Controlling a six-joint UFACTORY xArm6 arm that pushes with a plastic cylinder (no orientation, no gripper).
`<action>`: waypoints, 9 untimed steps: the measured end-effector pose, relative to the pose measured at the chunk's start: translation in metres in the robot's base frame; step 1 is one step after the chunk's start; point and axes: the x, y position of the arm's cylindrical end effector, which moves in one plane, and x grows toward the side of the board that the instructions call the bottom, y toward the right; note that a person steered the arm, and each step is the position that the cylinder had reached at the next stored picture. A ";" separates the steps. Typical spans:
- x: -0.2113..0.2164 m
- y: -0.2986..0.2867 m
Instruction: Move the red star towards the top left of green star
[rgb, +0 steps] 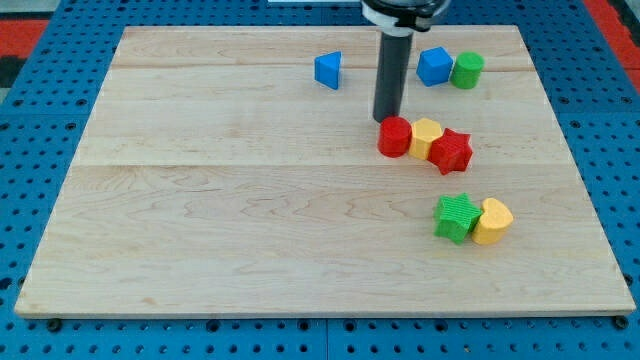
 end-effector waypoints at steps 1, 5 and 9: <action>0.029 0.009; 0.061 -0.010; 0.054 0.101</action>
